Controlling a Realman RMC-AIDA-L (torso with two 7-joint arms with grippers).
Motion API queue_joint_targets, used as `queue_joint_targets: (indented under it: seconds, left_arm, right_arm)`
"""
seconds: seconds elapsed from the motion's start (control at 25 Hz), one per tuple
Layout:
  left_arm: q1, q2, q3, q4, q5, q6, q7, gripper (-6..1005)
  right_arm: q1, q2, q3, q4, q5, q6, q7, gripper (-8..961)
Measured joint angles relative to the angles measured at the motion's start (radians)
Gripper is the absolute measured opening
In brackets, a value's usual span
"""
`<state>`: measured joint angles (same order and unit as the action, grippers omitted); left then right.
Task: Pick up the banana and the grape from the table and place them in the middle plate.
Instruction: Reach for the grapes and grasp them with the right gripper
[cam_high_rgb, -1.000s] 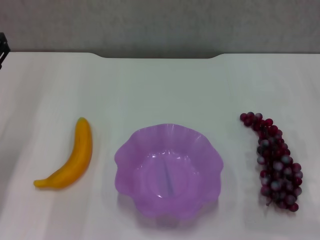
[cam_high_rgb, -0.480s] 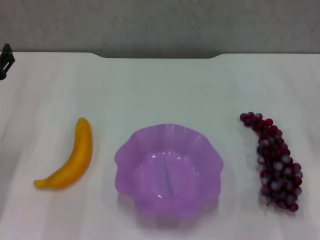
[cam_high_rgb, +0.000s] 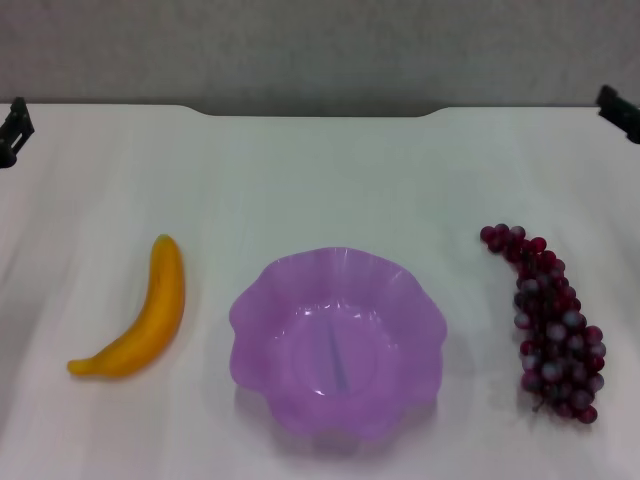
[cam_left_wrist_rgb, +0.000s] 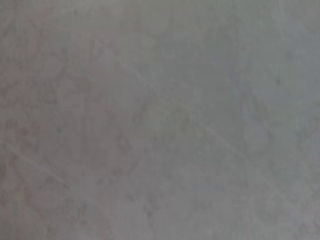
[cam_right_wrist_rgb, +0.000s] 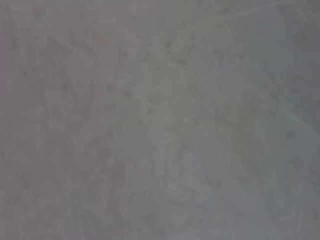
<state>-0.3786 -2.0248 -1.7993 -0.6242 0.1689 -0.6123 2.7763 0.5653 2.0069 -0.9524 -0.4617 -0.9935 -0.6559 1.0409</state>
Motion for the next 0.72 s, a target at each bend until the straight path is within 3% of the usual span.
queue_joint_targets:
  seconds: [0.04, 0.08, 0.12, 0.32, 0.6, 0.72]
  left_arm:
    - [-0.001, 0.0, 0.0, 0.0, 0.003, 0.004, 0.0, 787]
    - [-0.003, -0.001, 0.0, 0.001, 0.005, 0.009, 0.0, 787]
    - [-0.003, -0.001, 0.0, 0.001, 0.005, 0.011, 0.0, 787]
    - [-0.003, -0.001, 0.0, 0.002, 0.005, 0.012, 0.0, 787]
    - [-0.003, -0.001, 0.014, 0.002, 0.005, 0.013, 0.001, 787]
    - [-0.004, -0.002, 0.015, 0.002, 0.005, 0.016, 0.002, 787]
  right_arm:
    - [-0.007, 0.0, -0.022, -0.027, -0.04, 0.015, 0.061, 888]
    - [-0.035, -0.001, -0.088, -0.108, -0.164, 0.04, 0.243, 888]
    - [-0.035, -0.001, -0.088, -0.108, -0.164, 0.04, 0.243, 888]
    - [-0.15, 0.0, -0.211, -0.379, -0.511, -0.034, 0.709, 888]
    - [-0.202, 0.001, -0.258, -0.562, -0.974, -0.157, 1.113, 888]
    - [-0.251, 0.006, -0.262, -0.663, -1.043, -0.219, 1.186, 889]
